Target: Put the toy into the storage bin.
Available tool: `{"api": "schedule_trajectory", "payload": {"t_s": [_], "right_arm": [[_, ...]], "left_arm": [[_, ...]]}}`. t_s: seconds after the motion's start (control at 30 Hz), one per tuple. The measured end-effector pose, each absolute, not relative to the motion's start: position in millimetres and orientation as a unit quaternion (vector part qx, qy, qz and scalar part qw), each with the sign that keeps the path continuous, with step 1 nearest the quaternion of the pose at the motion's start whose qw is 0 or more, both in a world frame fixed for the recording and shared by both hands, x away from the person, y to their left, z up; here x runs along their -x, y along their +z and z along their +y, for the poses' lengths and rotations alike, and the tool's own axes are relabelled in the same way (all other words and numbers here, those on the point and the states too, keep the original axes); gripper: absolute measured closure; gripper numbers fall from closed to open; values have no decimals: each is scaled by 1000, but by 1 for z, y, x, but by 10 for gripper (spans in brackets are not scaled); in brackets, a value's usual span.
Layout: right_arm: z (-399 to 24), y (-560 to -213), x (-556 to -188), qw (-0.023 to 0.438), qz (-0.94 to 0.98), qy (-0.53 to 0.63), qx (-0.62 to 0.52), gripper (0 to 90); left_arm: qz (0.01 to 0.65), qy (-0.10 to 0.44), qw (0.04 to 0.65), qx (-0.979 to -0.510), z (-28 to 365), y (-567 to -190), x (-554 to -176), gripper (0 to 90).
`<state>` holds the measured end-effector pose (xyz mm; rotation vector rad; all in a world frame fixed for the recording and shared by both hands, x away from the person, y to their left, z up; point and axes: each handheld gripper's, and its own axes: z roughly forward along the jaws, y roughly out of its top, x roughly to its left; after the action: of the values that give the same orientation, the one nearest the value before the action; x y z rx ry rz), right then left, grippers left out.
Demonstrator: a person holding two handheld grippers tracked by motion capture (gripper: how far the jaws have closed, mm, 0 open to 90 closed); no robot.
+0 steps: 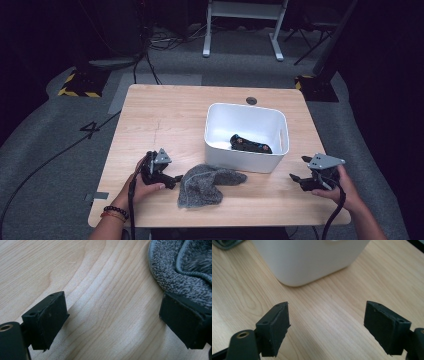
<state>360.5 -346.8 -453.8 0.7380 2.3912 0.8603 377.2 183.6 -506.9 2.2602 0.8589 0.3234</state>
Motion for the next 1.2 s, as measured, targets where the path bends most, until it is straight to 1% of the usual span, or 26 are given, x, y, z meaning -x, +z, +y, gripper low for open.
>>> {"api": "schedule_trajectory", "payload": {"t_s": [0.2, 0.4, 0.7, 0.83, 1.07, 1.2], "right_arm": [[-355, -468, -360, 231, 877, 312, -284, 214], [-363, -478, -358, 223, 873, 315, -298, 214], [-378, -492, -353, 199, 858, 335, -333, 212], [-384, -500, -350, 200, 850, 337, -352, 205], [-394, -507, -350, 178, 830, 368, -380, 178], [-395, -507, -351, 178, 830, 367, -380, 177]], "left_arm": [[331, 125, 344, -870, 184, -507, -377, 83], [330, 125, 344, -870, 184, -507, -377, 83], [331, 126, 344, -870, 184, -507, -377, 83], [330, 125, 344, -870, 184, -507, -377, 83], [330, 126, 344, -870, 184, -507, -377, 83], [330, 126, 344, -870, 184, -507, -377, 83]]}}
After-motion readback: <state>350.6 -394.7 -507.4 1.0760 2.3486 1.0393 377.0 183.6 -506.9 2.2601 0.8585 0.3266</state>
